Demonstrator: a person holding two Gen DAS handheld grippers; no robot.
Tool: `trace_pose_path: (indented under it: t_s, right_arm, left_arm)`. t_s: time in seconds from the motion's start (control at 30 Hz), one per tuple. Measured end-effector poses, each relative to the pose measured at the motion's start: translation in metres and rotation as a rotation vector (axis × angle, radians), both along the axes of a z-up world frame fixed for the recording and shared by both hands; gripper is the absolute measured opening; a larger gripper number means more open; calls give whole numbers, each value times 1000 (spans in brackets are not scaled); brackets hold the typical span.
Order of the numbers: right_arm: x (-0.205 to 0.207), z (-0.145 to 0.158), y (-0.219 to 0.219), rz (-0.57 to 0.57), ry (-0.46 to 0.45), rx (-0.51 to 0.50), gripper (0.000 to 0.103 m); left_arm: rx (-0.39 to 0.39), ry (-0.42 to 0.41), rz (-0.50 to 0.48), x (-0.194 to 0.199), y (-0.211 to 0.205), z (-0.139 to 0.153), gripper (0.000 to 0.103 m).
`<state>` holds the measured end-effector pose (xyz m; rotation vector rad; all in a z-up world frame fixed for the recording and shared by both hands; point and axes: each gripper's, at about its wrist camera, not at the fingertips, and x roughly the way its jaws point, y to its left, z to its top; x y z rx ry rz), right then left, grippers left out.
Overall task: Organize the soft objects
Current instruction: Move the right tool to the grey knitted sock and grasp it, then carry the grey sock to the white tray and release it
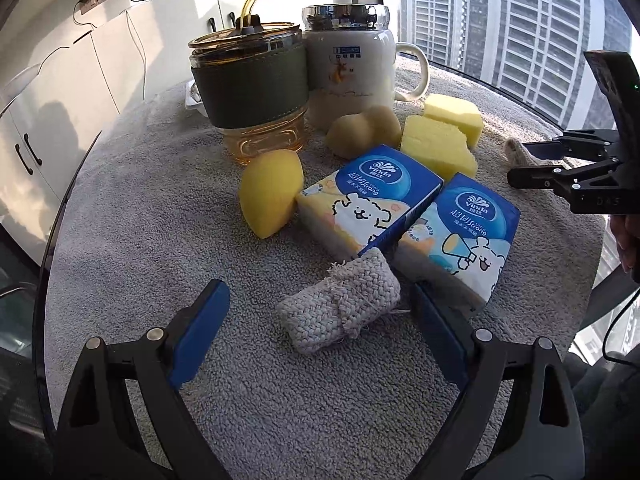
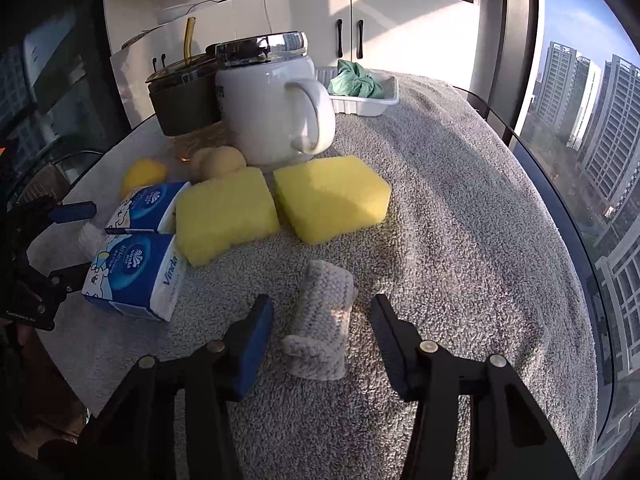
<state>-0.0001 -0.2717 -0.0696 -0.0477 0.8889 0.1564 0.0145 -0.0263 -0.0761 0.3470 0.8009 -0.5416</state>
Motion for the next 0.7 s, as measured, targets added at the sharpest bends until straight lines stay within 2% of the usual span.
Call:
trace_pose_path:
  t_s: [0.13,0.17,0.23,0.3,0.43,0.47,0.7]
  right_arm:
    - [-1,0,2,-2,-5,-6,52]
    - [-1,0,2,-3,-5,-6,51]
    - [-2,0,3,-5,-8,-14,49]
    - [-3,0,5,-1,-14,-26,45]
    - [-5,1,9,7,-26,-41,28]
    - [-5,0,10,7,-29,-49,28]
    - [-8,0,7,-7,-40,-34,27]
  left_arm:
    - [-45,22,20,2,1,0,90]
    - [-58,37,29,4,3,-1,84]
    - [-79,49,47,6,6,-1,81]
    - [-88,47,73,7,8,-1,73]
    - [-109,44,125,9,13,0,55]
    - [-114,44,136,9,14,0,53]
    - [-136,29,193,3,15,-1,50]
